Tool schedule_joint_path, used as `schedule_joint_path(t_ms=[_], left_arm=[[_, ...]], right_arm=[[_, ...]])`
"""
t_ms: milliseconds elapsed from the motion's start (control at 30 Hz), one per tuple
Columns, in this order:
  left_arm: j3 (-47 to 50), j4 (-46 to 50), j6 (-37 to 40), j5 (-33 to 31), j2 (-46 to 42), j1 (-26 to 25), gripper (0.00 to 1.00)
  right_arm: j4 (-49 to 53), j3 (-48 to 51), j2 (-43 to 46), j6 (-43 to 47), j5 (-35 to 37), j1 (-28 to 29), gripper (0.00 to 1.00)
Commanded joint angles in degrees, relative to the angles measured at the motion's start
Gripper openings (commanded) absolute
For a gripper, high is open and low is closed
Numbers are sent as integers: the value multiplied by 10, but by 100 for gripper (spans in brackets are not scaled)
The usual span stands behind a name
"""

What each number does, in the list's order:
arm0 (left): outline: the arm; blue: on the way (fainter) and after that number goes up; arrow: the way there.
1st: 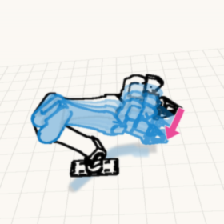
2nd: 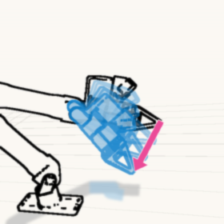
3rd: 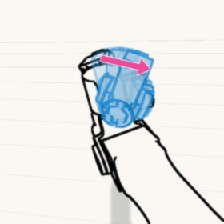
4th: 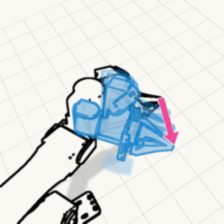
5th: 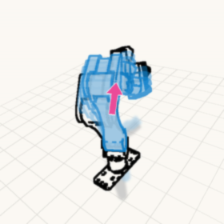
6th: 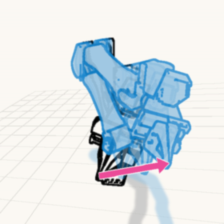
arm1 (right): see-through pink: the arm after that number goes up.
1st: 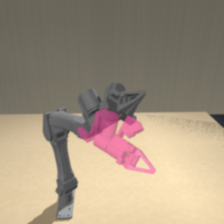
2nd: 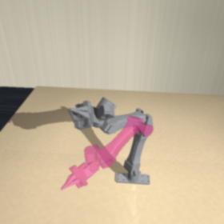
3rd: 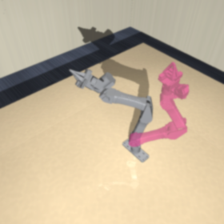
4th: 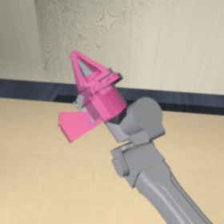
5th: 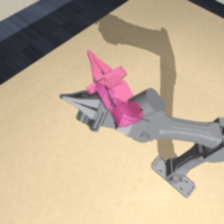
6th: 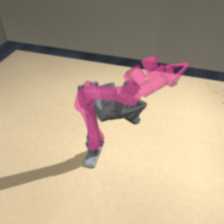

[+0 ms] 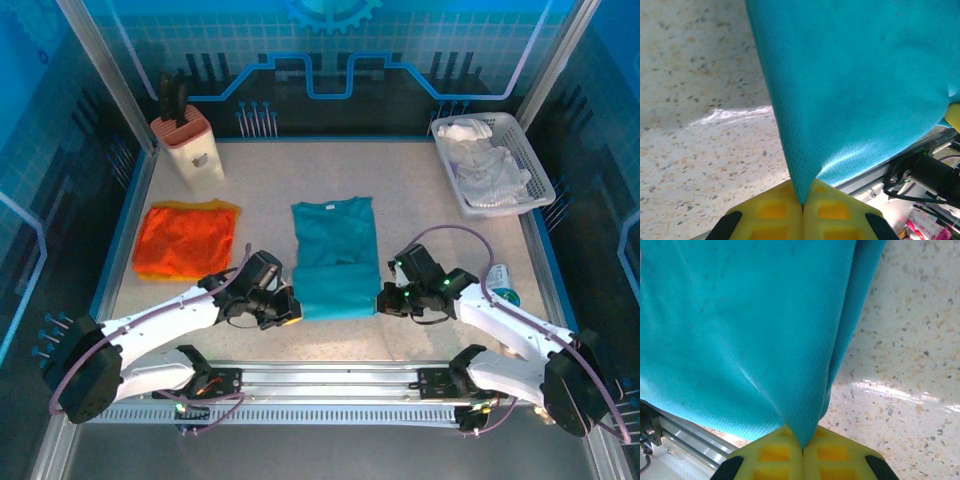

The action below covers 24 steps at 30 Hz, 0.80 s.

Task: Fold and stack the t-shirts

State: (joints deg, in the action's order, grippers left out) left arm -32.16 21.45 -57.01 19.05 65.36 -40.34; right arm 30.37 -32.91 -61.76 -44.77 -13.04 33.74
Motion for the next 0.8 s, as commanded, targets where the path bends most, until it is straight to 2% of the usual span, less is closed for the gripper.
schedule_joint_path(t_ms=[0, 167, 367, 633, 767], left_arm=[[19, -18, -27, -9, 4, -7, 0], [21, -36, -36, -7, 15, -13, 0], [23, -54, -36, -8, 39, -15, 0], [32, -78, -44, -2, 63, -18, 0], [36, -96, -50, 2, 76, -21, 0]], right_arm=[[8, 18, 0, -11, -9, 4, 1], [15, 19, 0, -15, -14, 4, 1], [-3, 29, -18, -16, -13, 4, 11], [-24, 49, -33, -24, -14, 5, 14], [-36, 57, -39, -30, -22, 5, 10]])
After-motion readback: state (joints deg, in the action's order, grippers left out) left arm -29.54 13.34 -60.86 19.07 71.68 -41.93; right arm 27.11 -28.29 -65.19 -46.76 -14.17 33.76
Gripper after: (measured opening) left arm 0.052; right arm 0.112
